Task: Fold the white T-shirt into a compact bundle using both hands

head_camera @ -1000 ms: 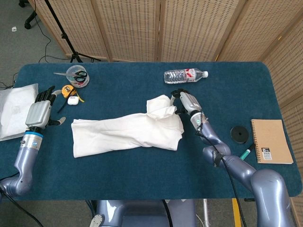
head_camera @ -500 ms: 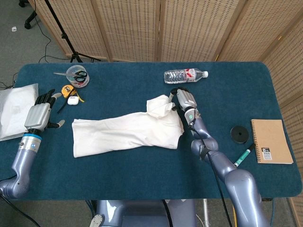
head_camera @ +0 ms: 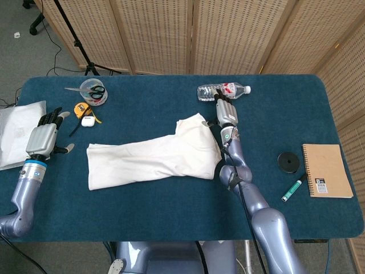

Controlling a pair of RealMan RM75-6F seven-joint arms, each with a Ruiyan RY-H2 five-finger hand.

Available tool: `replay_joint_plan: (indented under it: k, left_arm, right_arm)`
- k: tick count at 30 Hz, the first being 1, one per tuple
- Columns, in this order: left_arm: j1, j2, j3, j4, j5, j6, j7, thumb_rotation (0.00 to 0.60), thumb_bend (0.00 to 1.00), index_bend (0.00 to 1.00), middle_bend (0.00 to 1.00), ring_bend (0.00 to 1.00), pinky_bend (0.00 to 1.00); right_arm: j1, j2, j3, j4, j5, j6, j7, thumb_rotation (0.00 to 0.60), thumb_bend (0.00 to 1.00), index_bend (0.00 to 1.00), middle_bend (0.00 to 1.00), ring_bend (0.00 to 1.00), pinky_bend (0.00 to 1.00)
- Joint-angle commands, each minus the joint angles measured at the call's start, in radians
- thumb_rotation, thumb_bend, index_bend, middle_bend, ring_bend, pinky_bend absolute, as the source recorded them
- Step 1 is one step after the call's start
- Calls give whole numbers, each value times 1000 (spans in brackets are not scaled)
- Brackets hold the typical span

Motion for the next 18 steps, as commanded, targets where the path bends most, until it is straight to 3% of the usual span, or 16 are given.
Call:
replay_joint_plan:
  k: [1, 4, 8, 13, 18]
  left_arm:
    - [4, 1, 0, -1, 7, 8, -3, 600, 248, 0, 0, 0, 0]
    - [9, 3, 4, -1, 20, 13, -8, 600, 248, 0, 0, 0, 0]
    - [15, 12, 19, -8, 61, 9, -24, 600, 248, 0, 0, 0, 0]
    - [19, 14, 45, -12, 111, 11, -21, 600, 248, 0, 0, 0, 0]
    - [15, -3, 58, 4, 137, 8, -10, 600, 248, 0, 0, 0, 0]
  right_arm:
    - [1, 2, 32, -17, 24, 28, -15, 600, 0, 0, 0, 0, 0]
    - [-17, 25, 23, -64, 3, 50, 6, 600, 0, 0, 0, 0, 0]
    - [-84, 92, -38, -202, -90, 121, 68, 600, 0, 0, 0, 0, 0]
    - [-252, 271, -156, -537, -248, 261, 127, 600, 0, 0, 0, 0, 0]
    - [-407, 474, -252, -872, -337, 368, 91, 600, 0, 0, 0, 0, 0]
